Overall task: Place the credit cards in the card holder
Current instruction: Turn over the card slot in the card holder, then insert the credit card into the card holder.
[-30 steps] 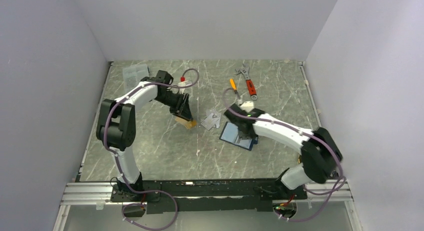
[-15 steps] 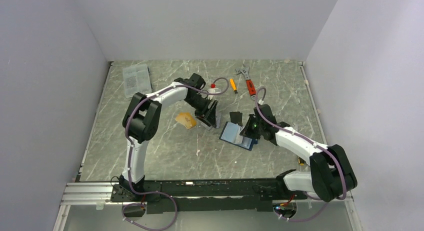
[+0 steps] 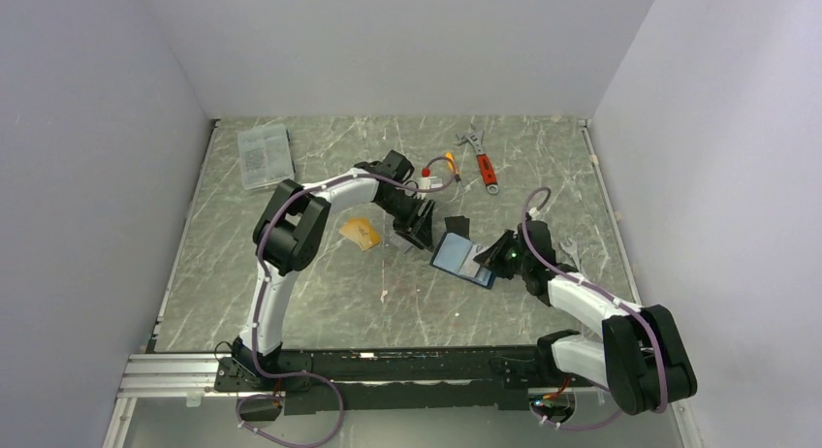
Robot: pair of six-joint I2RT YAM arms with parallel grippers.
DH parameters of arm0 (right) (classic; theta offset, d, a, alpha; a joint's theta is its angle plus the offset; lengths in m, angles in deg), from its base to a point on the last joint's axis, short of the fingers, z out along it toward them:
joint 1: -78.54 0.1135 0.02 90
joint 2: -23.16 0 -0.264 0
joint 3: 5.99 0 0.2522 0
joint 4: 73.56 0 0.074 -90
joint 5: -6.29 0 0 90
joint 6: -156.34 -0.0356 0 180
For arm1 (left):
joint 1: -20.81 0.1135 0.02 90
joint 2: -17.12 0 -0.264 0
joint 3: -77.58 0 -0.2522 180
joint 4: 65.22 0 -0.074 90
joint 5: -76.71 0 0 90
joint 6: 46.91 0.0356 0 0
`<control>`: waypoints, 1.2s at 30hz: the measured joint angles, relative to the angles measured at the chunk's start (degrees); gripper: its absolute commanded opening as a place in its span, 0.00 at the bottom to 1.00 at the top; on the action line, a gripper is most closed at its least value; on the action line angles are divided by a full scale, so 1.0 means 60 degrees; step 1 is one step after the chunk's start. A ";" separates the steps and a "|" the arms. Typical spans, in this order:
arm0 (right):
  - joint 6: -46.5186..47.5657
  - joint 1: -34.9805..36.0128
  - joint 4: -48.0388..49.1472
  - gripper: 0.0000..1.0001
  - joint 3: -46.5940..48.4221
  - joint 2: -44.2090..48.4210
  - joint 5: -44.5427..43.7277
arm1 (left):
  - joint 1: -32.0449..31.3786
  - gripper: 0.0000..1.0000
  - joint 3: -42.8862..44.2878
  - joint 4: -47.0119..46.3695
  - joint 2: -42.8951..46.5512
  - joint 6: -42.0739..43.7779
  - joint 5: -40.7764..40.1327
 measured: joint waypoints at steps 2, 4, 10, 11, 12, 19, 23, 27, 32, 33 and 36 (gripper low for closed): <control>-0.0193 -0.0160 0.0382 0.00 -0.0248 0.0036 0.0193 | -0.0073 0.55 0.0029 -0.0135 -0.0080 -0.0080 0.0004; -0.0364 -0.0342 0.0790 0.00 -0.0459 0.0066 0.0401 | -0.0175 0.54 0.0091 -0.0321 -0.0211 -0.0211 0.0015; -0.0769 -0.1042 0.1796 0.00 -0.1024 0.0466 0.0929 | -0.0382 0.51 0.0120 -0.0699 -0.0455 -0.0503 0.0015; -0.0798 -0.1107 0.1931 0.00 -0.1045 0.0470 0.0987 | -0.0401 0.50 0.0120 -0.0743 -0.0466 -0.0543 0.0015; -0.0863 -0.1173 0.2135 0.00 -0.1075 0.0463 0.1075 | -0.0412 0.50 0.0120 -0.0780 -0.0474 -0.0583 0.0015; -0.1100 -0.1282 0.2980 0.00 -0.1137 -0.0153 0.1519 | -0.0423 0.45 0.0120 -0.0951 -0.0481 -0.0674 -0.0033; -0.1089 -0.1293 0.2998 0.00 -0.1166 -0.0284 0.1566 | -0.0415 0.44 0.0120 -0.0958 -0.0481 -0.0674 -0.0098; -0.0987 -0.1293 0.2918 0.00 -0.1173 -0.0229 0.1552 | -0.0415 0.44 0.0120 -0.0980 -0.0481 -0.0674 -0.0098; -0.0874 -0.1293 0.2918 0.00 -0.1224 -0.0200 0.1464 | -0.0419 0.43 0.0117 -0.1096 -0.0481 -0.0678 -0.0102; -0.0860 -0.1293 0.2929 0.00 -0.1253 -0.0215 0.1457 | -0.0423 0.43 0.0117 -0.1104 -0.0481 -0.0674 -0.0102; -0.0845 -0.1293 0.2991 0.00 -0.1341 -0.0448 0.1457 | -0.0423 0.43 0.0106 -0.1115 -0.0481 -0.0674 -0.0106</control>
